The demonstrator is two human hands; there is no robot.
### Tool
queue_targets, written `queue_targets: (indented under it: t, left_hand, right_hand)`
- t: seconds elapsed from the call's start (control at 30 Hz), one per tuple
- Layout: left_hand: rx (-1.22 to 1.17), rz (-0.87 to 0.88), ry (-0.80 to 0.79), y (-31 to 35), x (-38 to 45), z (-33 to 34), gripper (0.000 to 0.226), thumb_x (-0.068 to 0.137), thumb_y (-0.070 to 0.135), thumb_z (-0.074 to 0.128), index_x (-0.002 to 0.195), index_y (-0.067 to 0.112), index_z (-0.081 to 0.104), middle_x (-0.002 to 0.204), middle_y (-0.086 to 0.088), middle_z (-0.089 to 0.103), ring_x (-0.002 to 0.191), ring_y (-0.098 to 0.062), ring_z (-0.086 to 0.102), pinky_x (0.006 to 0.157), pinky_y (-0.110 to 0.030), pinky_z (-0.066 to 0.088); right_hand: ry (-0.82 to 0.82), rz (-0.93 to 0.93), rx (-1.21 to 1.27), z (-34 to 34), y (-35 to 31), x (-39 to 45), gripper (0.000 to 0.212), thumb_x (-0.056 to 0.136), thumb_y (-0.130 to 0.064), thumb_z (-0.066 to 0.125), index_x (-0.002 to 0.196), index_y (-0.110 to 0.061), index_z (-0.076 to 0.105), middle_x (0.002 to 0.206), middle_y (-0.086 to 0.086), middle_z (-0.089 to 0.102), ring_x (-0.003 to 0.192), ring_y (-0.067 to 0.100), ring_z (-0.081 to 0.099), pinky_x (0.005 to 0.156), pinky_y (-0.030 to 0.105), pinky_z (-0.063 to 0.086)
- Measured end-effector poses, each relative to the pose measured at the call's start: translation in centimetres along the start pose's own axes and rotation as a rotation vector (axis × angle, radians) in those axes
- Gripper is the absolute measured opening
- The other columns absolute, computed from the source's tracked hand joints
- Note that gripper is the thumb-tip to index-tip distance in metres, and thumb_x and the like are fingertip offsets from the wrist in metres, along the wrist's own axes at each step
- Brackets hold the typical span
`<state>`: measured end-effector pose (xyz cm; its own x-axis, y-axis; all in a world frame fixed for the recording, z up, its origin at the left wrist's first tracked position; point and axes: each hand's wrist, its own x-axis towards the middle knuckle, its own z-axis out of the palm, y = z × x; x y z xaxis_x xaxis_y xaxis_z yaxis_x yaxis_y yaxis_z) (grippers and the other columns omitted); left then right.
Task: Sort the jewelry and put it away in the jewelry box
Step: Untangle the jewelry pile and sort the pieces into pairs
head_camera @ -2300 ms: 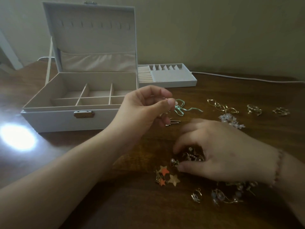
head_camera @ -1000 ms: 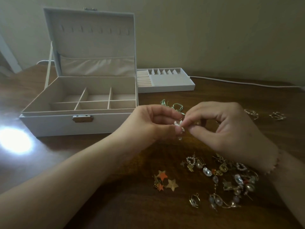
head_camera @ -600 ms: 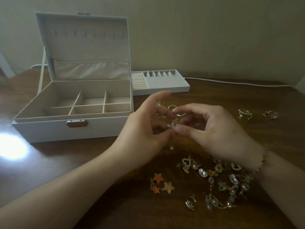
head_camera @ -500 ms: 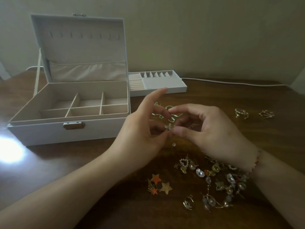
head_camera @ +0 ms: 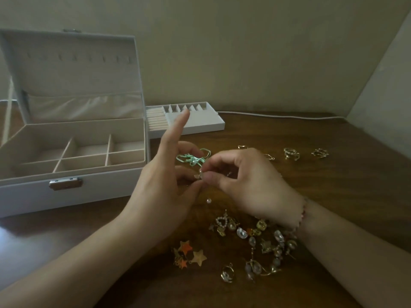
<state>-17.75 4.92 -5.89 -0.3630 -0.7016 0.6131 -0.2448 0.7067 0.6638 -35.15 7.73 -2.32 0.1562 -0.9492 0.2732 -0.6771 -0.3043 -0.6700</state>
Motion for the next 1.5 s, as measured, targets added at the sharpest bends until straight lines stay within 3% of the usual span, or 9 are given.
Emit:
queue_targets:
  t: [0.17, 0.3, 0.53, 0.83, 0.97, 1.07, 1.13, 1.23, 1.5]
  left_hand:
    - [-0.106, 0.048, -0.058, 0.4, -0.3, 0.2, 0.092, 0.079, 0.014, 0.082, 0.151, 0.038, 0.030, 0.127, 0.018, 0.058, 0.095, -0.008, 0.073, 0.080, -0.026, 0.061]
    - [-0.143, 0.124, -0.130, 0.7, -0.4, 0.1, 0.068, 0.087, 0.025, 0.069, 0.148, 0.025, 0.040, 0.134, 0.010, 0.059, 0.107, -0.012, 0.070, 0.088, -0.027, 0.058]
    - [0.030, 0.142, -0.324, -0.6, -0.4, -0.2, 0.056, 0.088, 0.031, 0.070, 0.141, 0.036, 0.050, 0.128, 0.021, 0.058, 0.110, -0.007, 0.066, 0.077, -0.029, 0.062]
    - [0.079, 0.166, -0.360, -1.1, -0.3, -0.4, 0.052, 0.090, 0.030, 0.068, 0.138, 0.038, 0.052, 0.125, 0.021, 0.056, 0.108, -0.006, 0.066, 0.082, -0.024, 0.059]
    - [0.079, 0.160, -0.394, -1.4, -0.3, -0.3, 0.053, 0.090, 0.033, 0.067, 0.140, 0.040, 0.050, 0.126, 0.024, 0.054, 0.108, -0.005, 0.065, 0.079, -0.024, 0.060]
    - [0.083, 0.152, -0.420, -1.7, -0.3, -0.4, 0.055, 0.090, 0.034, 0.067, 0.141, 0.042, 0.049, 0.127, 0.023, 0.054, 0.108, -0.004, 0.065, 0.079, -0.025, 0.060]
    - [0.085, 0.142, -0.439, -1.8, -0.3, -0.4, 0.054, 0.090, 0.034, 0.067, 0.141, 0.042, 0.049, 0.130, 0.023, 0.053, 0.108, -0.003, 0.065, 0.079, -0.025, 0.060]
    - [0.089, 0.119, -0.457, -1.7, -0.3, -0.5, 0.052, 0.091, 0.033, 0.066, 0.140, 0.039, 0.051, 0.130, 0.022, 0.054, 0.108, -0.004, 0.065, 0.079, -0.027, 0.061]
    - [0.143, 0.027, -0.460, -1.2, 0.1, -0.8, 0.039, 0.097, 0.004, 0.058, 0.127, 0.029, 0.065, 0.112, 0.017, 0.063, 0.104, -0.007, 0.063, 0.085, -0.031, 0.056]
  right_hand:
    - [-0.007, 0.103, 0.342, -2.6, 0.0, 0.5, 0.010, 0.091, -0.014, 0.062, 0.090, -0.022, 0.069, 0.080, 0.001, 0.069, 0.072, 0.011, 0.061, 0.065, 0.024, 0.051]
    - [0.085, 0.119, 0.742, -7.8, 1.1, 1.2, 0.012, 0.082, -0.013, 0.057, 0.093, -0.009, 0.063, 0.077, 0.003, 0.066, 0.071, 0.013, 0.062, 0.061, 0.023, 0.050]
    - [0.276, 0.295, 0.555, -12.7, 7.7, 0.9, 0.013, 0.096, -0.001, 0.047, 0.095, -0.006, 0.059, 0.113, 0.020, 0.067, 0.100, 0.025, 0.066, 0.086, 0.037, 0.053]
    - [0.142, 0.482, 0.822, -13.7, 13.1, -2.6, 0.013, 0.085, -0.012, 0.053, 0.094, -0.007, 0.060, 0.076, 0.013, 0.065, 0.069, 0.025, 0.069, 0.061, 0.035, 0.060]
    - [0.146, 0.614, 0.313, -12.9, 14.0, -2.0, 0.012, 0.096, -0.010, 0.053, 0.092, -0.008, 0.064, 0.067, 0.007, 0.061, 0.049, 0.014, 0.057, 0.041, 0.022, 0.044]
    - [0.140, 0.642, -0.095, -11.9, 14.4, -1.3, 0.012, 0.096, -0.020, 0.058, 0.089, -0.017, 0.068, 0.060, -0.001, 0.068, 0.043, 0.008, 0.050, 0.042, 0.022, 0.039]
    - [0.145, 0.605, -0.187, -11.4, 14.1, -1.0, 0.012, 0.094, -0.024, 0.060, 0.086, -0.023, 0.069, 0.064, -0.004, 0.071, 0.045, 0.004, 0.054, 0.049, 0.022, 0.040]
    - [0.143, 0.534, -0.310, -10.6, 13.9, -0.7, 0.010, 0.092, -0.027, 0.064, 0.084, -0.029, 0.067, 0.077, -0.007, 0.070, 0.072, 0.004, 0.062, 0.054, 0.021, 0.038]
    - [0.114, 0.407, -0.490, -10.0, 13.5, -0.5, 0.012, 0.089, -0.034, 0.066, 0.087, -0.042, 0.058, 0.096, -0.013, 0.055, 0.091, 0.008, 0.049, 0.062, 0.022, 0.037]
